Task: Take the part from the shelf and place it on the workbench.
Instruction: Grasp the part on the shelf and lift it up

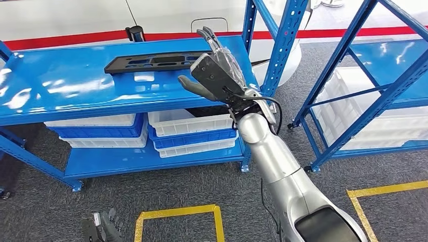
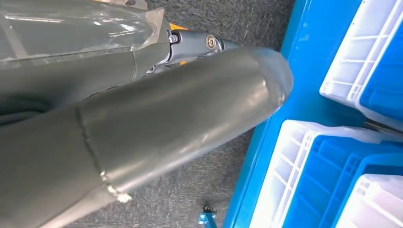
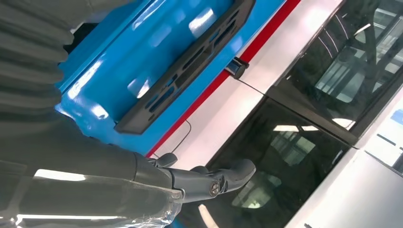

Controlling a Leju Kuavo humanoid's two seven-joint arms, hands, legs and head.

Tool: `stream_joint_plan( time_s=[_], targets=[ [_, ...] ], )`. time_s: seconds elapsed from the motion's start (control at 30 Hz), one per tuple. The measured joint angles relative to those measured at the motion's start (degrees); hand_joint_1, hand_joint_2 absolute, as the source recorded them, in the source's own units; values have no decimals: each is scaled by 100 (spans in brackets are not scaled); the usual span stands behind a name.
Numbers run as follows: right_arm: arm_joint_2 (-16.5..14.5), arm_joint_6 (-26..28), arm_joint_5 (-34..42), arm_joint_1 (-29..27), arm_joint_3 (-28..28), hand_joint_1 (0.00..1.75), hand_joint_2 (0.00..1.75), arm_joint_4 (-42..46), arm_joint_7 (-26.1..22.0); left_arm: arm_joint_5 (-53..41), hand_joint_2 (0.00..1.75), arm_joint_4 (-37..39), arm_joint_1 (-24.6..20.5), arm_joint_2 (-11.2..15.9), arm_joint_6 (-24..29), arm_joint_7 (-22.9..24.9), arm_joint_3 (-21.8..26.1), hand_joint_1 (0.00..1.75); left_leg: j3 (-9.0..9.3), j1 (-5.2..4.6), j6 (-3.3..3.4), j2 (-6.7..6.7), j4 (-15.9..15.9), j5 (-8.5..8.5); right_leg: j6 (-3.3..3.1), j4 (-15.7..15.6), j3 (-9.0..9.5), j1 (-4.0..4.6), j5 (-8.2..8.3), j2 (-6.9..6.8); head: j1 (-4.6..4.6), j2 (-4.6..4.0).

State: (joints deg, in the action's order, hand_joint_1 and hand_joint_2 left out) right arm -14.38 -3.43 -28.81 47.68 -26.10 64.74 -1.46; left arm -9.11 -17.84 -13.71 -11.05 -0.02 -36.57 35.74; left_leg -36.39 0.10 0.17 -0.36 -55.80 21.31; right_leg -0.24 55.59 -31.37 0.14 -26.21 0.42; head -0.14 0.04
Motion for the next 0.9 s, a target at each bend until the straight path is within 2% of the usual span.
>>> stream_joint_plan(
  time_s=[0.1, 0.3, 0.7, 0.8, 0.83, 0.9],
  targets=[
    [2, 10, -86, -28, -13, 0, 0, 57, 106, -19, 0, 0, -4, -10, 20, 33, -30, 0, 0, -25, 43, -6, 0, 24, 14, -27, 4, -10, -8, -6, 2, 0],
    [6, 27, -161, -114, -27, 0, 0, 150, 187, -37, 0, 0, -14, -39, 50, 87, -121, 0, 0, -48, 88, -6, -3, 24, 45, -36, 7, -29, 0, -6, 0, 0],
    [24, 47, -254, -169, -54, 0, 0, 207, 234, -39, 0, 0, -21, -45, 52, 104, -161, 0, -1, -29, 94, 0, -8, 24, 60, -38, -1, -52, 9, -5, -1, 0],
    [41, 67, -387, -215, -54, 0, 0, 258, 288, -44, 0, -4, -33, -44, 65, 125, -204, 0, -15, -32, 155, 0, -34, 64, 119, -60, 20, -105, 5, -7, -2, 0],
    [45, 70, -417, -225, -54, 0, 0, 279, 296, -46, 0, -7, -40, -44, 68, 132, -225, 0, 7, -25, 186, 1, -14, 66, 149, -66, 22, -103, -3, -9, -5, 0],
    [63, 74, -453, -238, -52, 0, 0, 317, 303, -46, 0, -14, -58, -54, 67, 150, -260, 0, 85, 13, 230, 12, 74, 37, 166, 54, -28, -84, -67, -20, -2, 0]
  ],
)
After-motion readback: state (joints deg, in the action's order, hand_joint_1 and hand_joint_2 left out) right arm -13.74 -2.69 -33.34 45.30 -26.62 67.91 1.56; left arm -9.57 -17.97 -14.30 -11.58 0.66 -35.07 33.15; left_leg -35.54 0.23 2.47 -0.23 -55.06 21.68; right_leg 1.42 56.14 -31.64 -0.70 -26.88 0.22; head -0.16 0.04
